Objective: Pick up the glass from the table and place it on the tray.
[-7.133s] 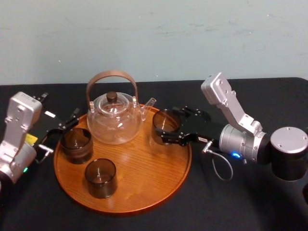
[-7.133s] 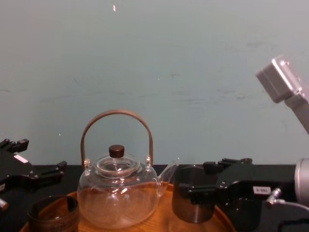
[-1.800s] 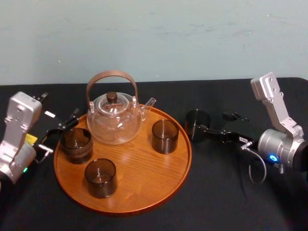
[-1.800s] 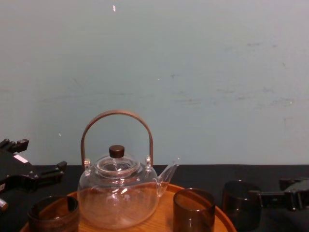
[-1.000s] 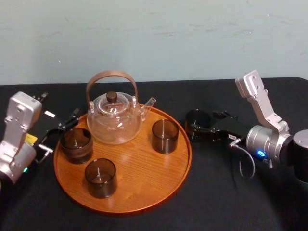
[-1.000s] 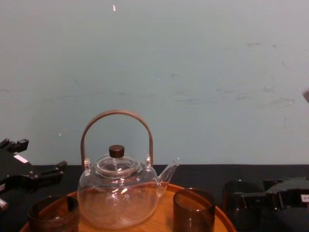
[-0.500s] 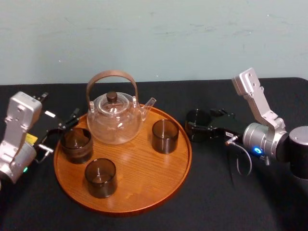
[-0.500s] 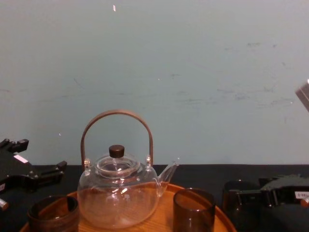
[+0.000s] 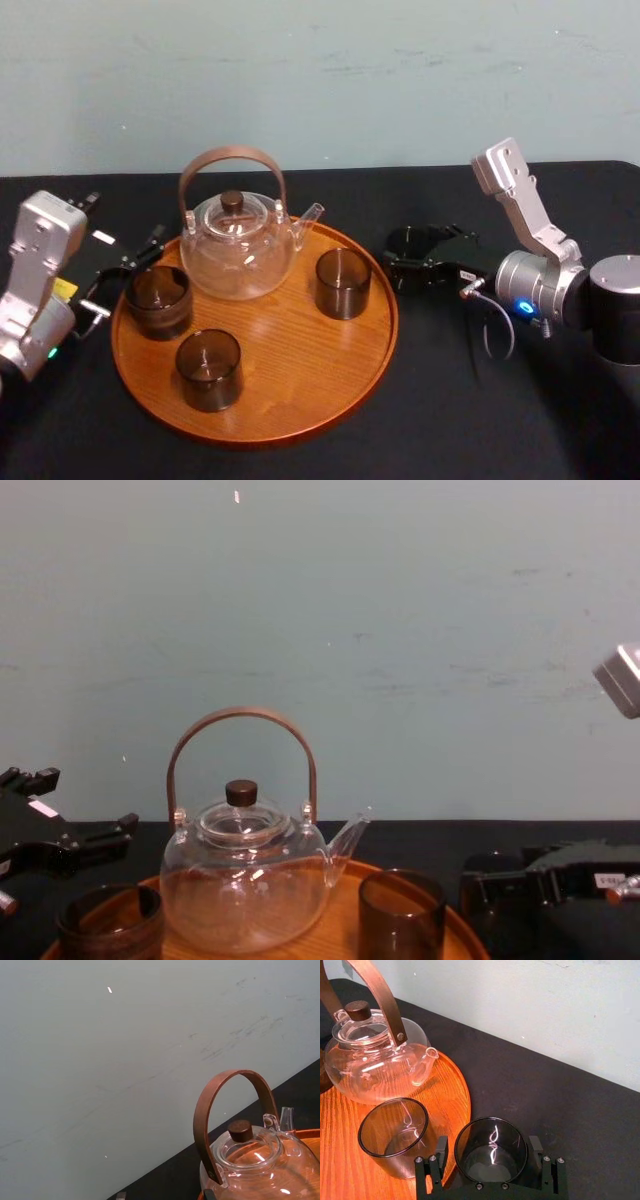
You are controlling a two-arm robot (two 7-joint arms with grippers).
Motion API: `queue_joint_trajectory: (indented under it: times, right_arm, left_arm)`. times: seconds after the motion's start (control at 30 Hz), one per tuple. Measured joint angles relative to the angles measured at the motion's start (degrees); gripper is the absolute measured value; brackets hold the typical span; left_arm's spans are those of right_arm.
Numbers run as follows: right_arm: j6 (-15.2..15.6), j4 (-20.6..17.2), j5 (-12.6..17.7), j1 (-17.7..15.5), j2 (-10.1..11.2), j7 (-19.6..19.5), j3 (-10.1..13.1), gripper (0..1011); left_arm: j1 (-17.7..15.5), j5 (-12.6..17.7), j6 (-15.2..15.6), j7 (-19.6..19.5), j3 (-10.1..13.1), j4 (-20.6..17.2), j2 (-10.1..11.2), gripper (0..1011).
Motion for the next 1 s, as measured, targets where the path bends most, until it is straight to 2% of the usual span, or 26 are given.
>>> queue_joint_trajectory:
  times: [0.83,1.0]
  right_arm:
    - [0.4,1.9,-1.2,0.8,-1.0,-0.2,-0.3,1002]
    - [-0.2,1.9,-2.2,0.7,-1.1,-0.8,-0.5,1000]
  left_arm:
    - [0.0,0.0,0.0,0.0,0.0,0.0,0.0,1001]
    - [0.0,0.0,0.0,0.0,0.0,0.0,0.0,1001]
